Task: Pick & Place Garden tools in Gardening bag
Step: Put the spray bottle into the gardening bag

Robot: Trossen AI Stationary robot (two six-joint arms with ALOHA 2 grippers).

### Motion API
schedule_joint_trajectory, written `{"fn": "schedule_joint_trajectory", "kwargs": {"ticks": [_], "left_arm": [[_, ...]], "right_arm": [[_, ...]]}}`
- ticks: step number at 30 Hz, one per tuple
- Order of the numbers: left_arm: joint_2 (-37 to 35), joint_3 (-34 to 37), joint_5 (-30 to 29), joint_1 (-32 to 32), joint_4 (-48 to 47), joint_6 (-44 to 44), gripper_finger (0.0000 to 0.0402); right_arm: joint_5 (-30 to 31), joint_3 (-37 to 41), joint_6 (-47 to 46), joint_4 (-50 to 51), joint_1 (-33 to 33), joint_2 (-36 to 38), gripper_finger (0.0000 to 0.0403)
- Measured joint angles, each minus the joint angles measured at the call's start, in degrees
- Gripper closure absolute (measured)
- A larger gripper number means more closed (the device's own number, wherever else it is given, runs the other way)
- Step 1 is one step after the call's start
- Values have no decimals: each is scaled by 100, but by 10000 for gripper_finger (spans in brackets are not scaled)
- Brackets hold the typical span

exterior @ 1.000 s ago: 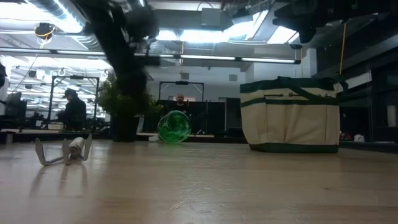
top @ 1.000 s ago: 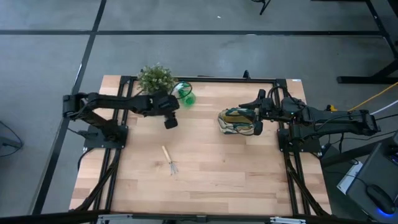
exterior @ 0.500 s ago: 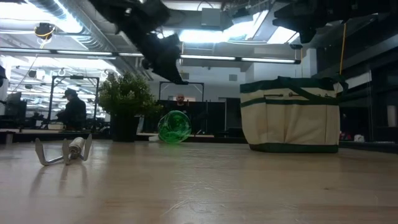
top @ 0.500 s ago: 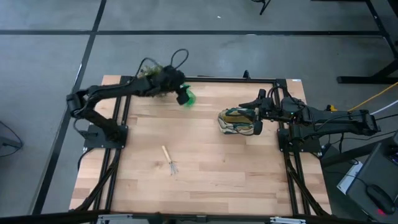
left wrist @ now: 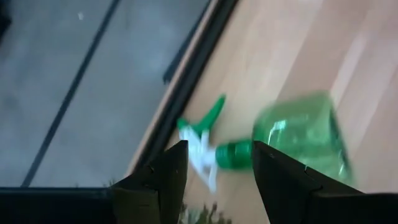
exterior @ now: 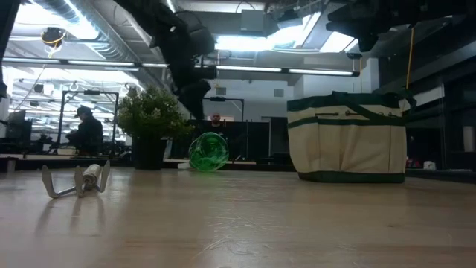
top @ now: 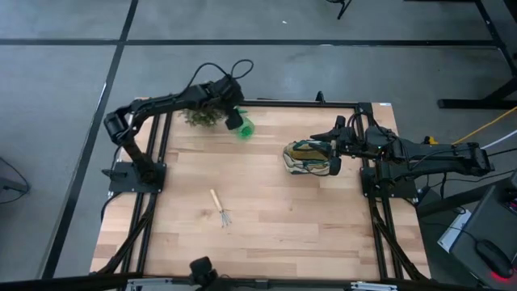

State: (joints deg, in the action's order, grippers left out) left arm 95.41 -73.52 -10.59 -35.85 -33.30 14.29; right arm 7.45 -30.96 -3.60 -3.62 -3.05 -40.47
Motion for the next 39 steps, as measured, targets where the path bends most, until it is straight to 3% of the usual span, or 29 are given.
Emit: {"fn": "schedule_joint_trajectory", "kwargs": {"ticks": [8,19,26,31,39], "left_arm": [[22,0,7,-376,-1143,-38,229],[22,0,68,-513,-1540,-55,229],[20,2,-188,-584,-2071,-47,229],[20,2,-136,-614,-2016,-60,229],[20,2,169,-316,-1166,-35,229]], "right_arm": [[1,0,0,25,1,0,268],[1,0,0,127,1,0,268],[1,0,0,127,2,0,268],[1,0,17,127,2,0,268],[-1,0,18,127,0,0,268]]}}
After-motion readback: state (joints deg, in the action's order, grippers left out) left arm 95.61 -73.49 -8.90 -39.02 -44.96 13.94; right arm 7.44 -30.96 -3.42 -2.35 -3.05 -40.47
